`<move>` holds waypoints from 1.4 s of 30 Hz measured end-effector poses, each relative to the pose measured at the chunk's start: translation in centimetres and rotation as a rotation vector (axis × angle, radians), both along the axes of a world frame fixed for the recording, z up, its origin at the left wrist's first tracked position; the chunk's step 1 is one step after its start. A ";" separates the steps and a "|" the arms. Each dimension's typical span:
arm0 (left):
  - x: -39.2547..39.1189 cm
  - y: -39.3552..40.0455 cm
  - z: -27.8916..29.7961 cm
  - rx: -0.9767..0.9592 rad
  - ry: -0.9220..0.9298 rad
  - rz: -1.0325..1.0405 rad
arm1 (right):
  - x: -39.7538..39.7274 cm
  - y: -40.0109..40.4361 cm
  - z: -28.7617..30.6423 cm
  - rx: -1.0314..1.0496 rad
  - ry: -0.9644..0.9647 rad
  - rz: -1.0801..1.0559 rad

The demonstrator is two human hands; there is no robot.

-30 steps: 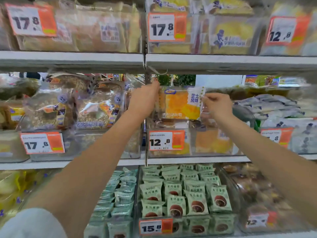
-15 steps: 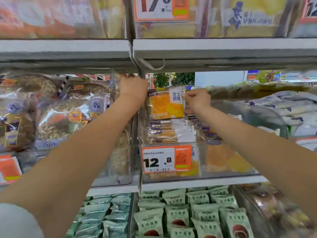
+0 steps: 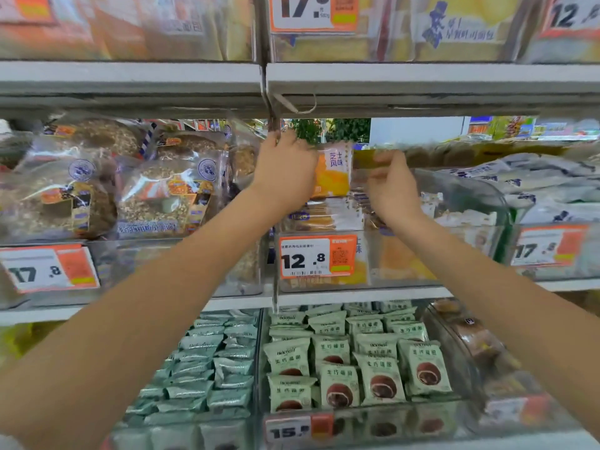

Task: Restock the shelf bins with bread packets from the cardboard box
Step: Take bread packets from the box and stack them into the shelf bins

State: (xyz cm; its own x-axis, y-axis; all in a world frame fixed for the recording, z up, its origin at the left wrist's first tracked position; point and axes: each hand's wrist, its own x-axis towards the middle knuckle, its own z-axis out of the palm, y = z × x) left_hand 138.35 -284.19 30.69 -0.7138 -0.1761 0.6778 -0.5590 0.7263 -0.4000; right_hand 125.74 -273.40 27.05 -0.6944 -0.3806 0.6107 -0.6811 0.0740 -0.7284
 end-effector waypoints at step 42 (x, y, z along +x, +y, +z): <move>23.1 14.1 -59.8 1.558 -0.239 0.382 | 22.6 10.2 -60.5 0.751 -1.566 0.033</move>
State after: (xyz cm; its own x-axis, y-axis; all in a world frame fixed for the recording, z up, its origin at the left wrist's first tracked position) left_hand 161.42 -270.12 -29.08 -0.5268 -0.7316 -0.4326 -0.8288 0.3292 0.4526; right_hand 148.30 -263.21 -33.49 -0.3933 -0.2677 -0.8796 0.5699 0.6798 -0.4617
